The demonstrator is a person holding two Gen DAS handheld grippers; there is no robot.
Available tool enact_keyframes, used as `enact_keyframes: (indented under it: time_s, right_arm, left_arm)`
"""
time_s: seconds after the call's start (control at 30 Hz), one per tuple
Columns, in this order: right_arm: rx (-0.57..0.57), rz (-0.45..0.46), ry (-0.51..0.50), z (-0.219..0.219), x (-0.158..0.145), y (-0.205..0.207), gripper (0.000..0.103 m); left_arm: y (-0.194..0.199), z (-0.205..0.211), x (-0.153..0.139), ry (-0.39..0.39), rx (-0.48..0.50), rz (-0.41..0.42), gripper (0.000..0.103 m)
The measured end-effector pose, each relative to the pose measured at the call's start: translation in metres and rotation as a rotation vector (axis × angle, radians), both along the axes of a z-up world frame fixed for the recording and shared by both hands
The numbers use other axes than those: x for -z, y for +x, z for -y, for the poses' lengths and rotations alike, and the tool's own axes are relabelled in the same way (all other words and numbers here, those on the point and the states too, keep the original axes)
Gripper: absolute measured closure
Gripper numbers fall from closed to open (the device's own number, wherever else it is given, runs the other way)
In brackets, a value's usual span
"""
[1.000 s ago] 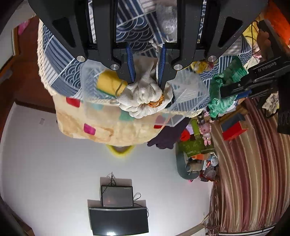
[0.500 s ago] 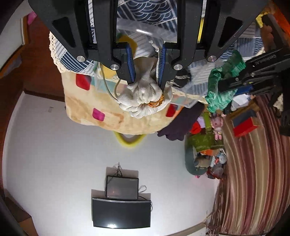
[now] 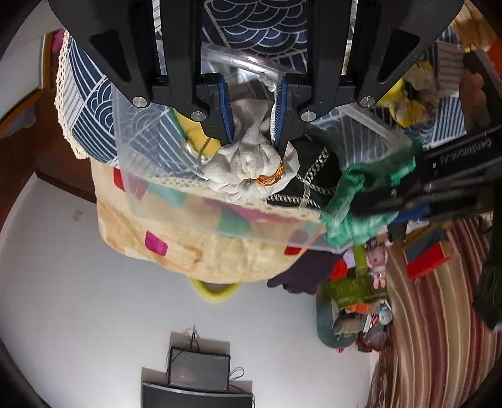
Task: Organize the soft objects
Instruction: 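Place the green glove in the box with the left tool while the right tool places the white pouch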
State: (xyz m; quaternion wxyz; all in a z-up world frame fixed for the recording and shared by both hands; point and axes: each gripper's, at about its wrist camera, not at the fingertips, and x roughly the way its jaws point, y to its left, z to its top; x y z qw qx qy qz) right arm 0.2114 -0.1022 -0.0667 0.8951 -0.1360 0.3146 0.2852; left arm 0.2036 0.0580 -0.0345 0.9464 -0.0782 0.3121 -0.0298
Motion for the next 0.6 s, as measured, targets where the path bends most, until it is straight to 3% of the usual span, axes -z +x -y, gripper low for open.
enact_keyframes:
  time_s: [0.17,0.4,0.6]
  right_arm:
    - [-0.001,-0.034,0.012,0.005,-0.004,0.003,0.073]
    - [-0.006,-0.008,0.020,0.016,-0.012,-0.008,0.048]
    - [-0.017,0.026,0.051,0.031,-0.027,-0.024,0.044]
  left_arm:
    - [0.010,0.002,0.007,0.025,0.006,-0.031,0.076]
    - [0.009,-0.002,0.011,0.011,0.013,-0.058,0.067]
    - [-0.004,0.000,0.005,0.013,0.027,-0.041,0.058]
